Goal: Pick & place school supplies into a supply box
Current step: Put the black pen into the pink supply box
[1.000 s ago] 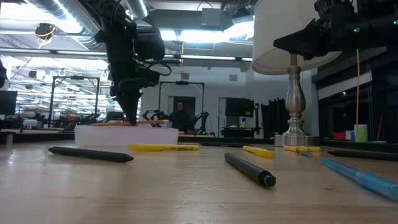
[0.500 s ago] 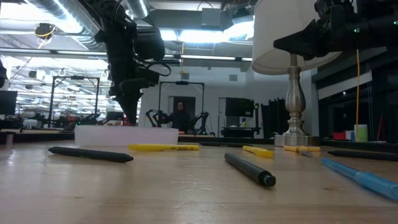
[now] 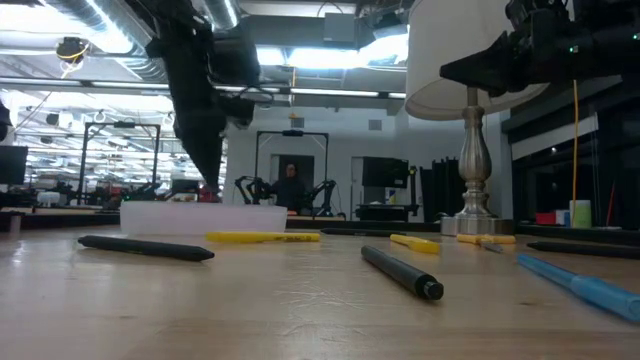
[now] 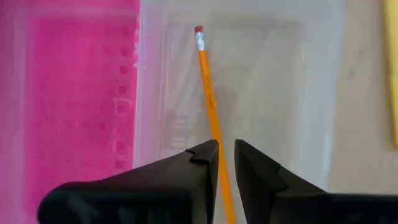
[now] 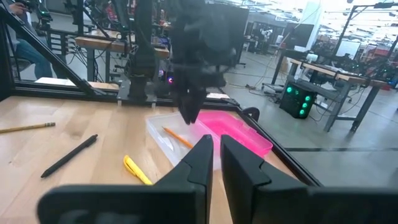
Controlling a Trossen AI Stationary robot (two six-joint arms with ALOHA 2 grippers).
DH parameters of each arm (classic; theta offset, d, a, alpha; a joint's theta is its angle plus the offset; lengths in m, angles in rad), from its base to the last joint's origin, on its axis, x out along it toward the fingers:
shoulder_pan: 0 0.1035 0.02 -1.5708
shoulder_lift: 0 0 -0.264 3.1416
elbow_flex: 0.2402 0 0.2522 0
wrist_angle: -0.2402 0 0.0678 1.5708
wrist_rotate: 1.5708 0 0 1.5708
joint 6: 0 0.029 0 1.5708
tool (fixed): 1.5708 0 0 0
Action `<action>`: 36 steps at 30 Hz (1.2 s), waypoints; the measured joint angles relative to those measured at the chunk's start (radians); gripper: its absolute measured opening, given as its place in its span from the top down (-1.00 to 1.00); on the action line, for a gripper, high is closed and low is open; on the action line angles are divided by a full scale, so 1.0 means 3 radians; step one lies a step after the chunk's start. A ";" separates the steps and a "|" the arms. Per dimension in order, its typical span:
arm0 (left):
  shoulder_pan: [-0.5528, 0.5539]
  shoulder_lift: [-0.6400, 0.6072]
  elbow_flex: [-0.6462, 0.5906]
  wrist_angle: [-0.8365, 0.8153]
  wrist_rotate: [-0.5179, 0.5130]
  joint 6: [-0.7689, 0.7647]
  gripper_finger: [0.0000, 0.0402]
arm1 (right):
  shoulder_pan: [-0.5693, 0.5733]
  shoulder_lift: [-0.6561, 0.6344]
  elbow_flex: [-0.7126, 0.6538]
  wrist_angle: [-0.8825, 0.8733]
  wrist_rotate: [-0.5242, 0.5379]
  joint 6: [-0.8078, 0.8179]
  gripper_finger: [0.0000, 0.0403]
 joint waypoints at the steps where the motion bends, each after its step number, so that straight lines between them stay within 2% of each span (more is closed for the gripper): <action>1: -0.0017 -0.0068 0.0000 -0.0006 -0.0017 0.0002 0.78 | 0.0000 0.0000 0.0000 -0.0016 0.0000 0.0000 0.82; 8: -0.0276 -0.0621 -0.0001 0.0014 -0.0424 -0.0018 0.98 | 0.0000 -0.0001 0.0000 -0.0113 0.0003 -0.0277 0.82; 11: -0.0437 -0.0809 -0.0001 0.0029 -0.0600 -0.0038 0.98 | 0.0001 -0.0001 0.0000 -0.0175 0.0003 -0.0369 0.82; 14: -0.0603 -0.0963 -0.0008 0.0067 -0.0631 -0.0047 0.99 | 0.0000 0.0000 0.0000 -0.0181 0.0019 -0.0384 0.82; 19: -0.0884 -0.1309 -0.0383 0.0569 -0.0825 -0.0017 0.99 | 0.0000 -0.0001 0.0000 -0.0215 0.0236 -0.0435 0.82; 26: -0.1233 -0.1854 -0.1067 0.1319 -0.0850 -0.0089 1.00 | 0.0001 -0.0001 -0.0001 -0.0398 0.0182 -0.0047 0.82; 31: -0.1443 -0.2115 -0.1312 0.1568 -0.0828 -0.0002 0.98 | 0.0003 -0.0001 0.0002 -0.0606 0.0180 0.0332 0.82; 36: -0.1641 -0.2291 -0.1404 0.1593 -0.0835 -0.0068 1.00 | 0.0127 0.0001 0.0313 -0.1466 0.0173 0.0839 0.90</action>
